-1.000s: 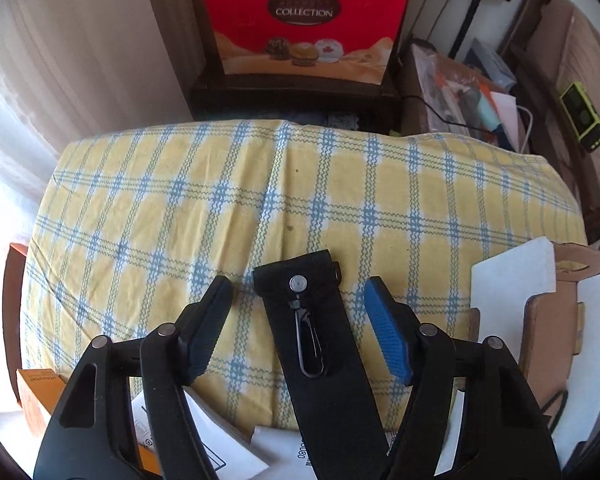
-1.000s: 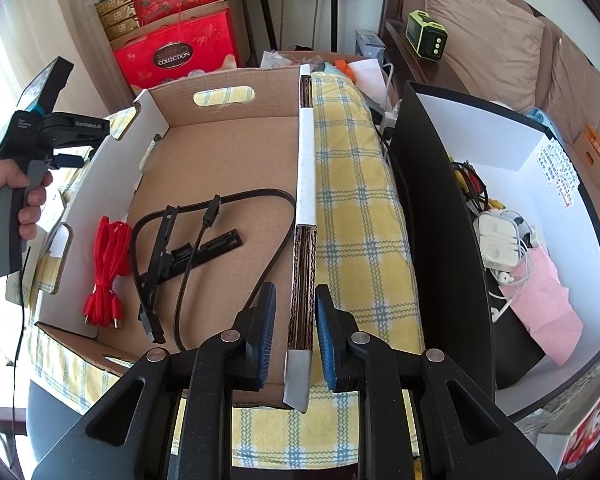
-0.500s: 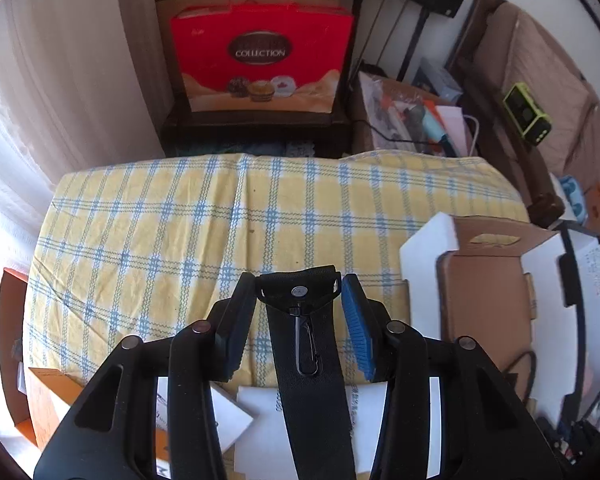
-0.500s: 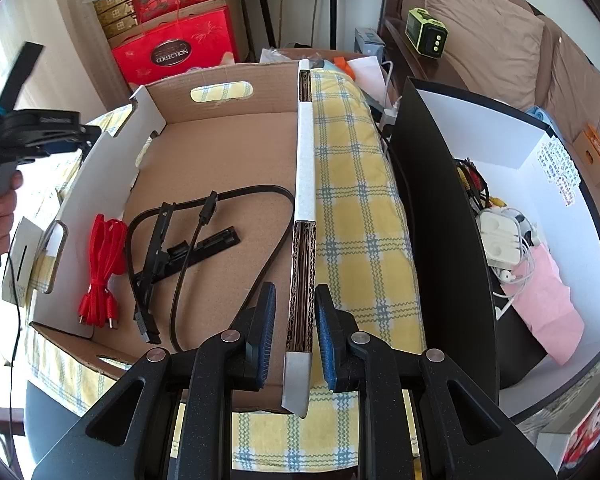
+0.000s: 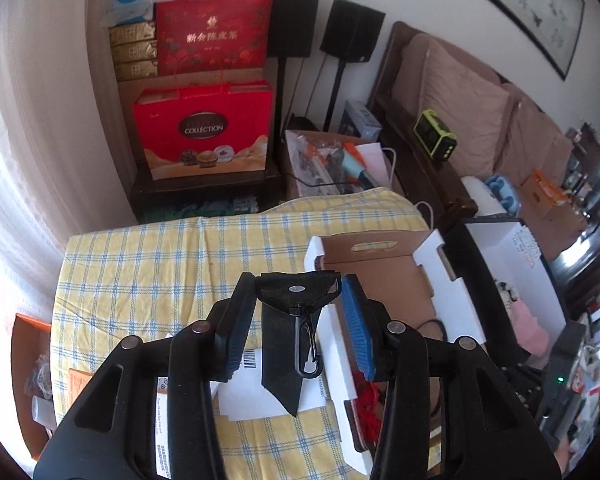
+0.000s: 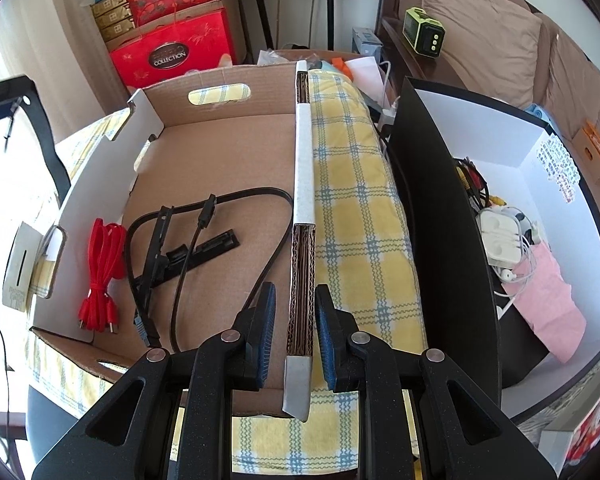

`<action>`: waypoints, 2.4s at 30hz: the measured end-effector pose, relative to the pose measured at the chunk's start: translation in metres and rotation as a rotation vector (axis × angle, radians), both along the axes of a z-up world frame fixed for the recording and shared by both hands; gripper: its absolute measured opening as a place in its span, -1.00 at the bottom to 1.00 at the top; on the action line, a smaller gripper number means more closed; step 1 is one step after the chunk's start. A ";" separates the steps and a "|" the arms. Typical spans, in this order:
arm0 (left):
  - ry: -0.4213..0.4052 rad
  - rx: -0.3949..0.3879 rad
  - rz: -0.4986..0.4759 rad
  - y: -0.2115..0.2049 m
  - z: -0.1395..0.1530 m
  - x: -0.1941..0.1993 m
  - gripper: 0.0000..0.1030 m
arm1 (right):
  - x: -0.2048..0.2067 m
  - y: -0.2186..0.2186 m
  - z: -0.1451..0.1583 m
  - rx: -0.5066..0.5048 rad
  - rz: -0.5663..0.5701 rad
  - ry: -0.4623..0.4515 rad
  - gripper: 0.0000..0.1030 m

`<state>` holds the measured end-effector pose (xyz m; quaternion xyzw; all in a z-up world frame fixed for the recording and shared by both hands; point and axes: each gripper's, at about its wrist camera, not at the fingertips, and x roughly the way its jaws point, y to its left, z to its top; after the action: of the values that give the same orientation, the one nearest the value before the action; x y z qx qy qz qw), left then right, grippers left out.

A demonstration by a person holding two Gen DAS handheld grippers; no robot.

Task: Organize objects
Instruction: 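Grasp the black strap by its buckle end with the left gripper, then carry the black strap into the cardboard box and open the left gripper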

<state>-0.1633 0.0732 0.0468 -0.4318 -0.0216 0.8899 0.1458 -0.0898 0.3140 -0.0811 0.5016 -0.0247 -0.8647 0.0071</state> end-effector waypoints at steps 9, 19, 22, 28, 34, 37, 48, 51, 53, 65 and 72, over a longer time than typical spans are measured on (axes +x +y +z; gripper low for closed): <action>0.079 0.077 -0.131 0.025 0.058 0.045 -0.21 | 0.001 -0.001 0.002 -0.009 -0.001 0.006 -0.63; 0.060 0.106 -0.251 0.060 0.076 0.065 -0.20 | 0.003 0.003 0.004 -0.017 -0.007 0.012 -0.63; 0.033 0.064 -0.263 0.077 0.059 0.065 -0.20 | 0.004 0.004 0.004 -0.020 -0.008 0.011 -0.63; -0.061 0.005 -0.297 0.107 0.011 0.064 -0.38 | 0.005 0.004 0.001 -0.020 -0.009 0.005 -0.63; -0.146 -0.013 -0.310 0.121 -0.036 0.064 -0.38 | 0.007 0.006 -0.002 -0.022 -0.010 0.002 -0.63; -0.163 -0.021 -0.302 0.120 -0.046 0.064 -0.38 | 0.007 0.007 -0.002 -0.021 -0.009 0.000 -0.63; -0.145 -0.035 -0.189 0.065 -0.049 0.052 0.28 | 0.009 0.007 -0.001 -0.024 -0.004 0.004 -0.63; -0.177 -0.026 -0.143 0.039 -0.054 0.042 0.29 | 0.010 0.006 -0.001 -0.024 -0.002 0.007 -0.63; -0.193 -0.018 -0.111 0.021 -0.058 0.036 0.29 | 0.011 0.006 -0.001 -0.026 -0.004 0.010 -0.63; -0.308 0.009 -0.033 -0.043 -0.099 0.014 0.29 | 0.009 0.003 -0.001 -0.020 -0.006 0.006 -0.63; -0.319 0.054 -0.003 -0.074 -0.099 0.017 0.29 | 0.010 0.002 -0.001 -0.017 -0.005 0.006 -0.63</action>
<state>-0.1462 -0.0010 -0.0526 -0.5636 -0.0679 0.8089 0.1533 -0.0802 0.3161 -0.0824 0.4990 -0.0333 -0.8659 0.0095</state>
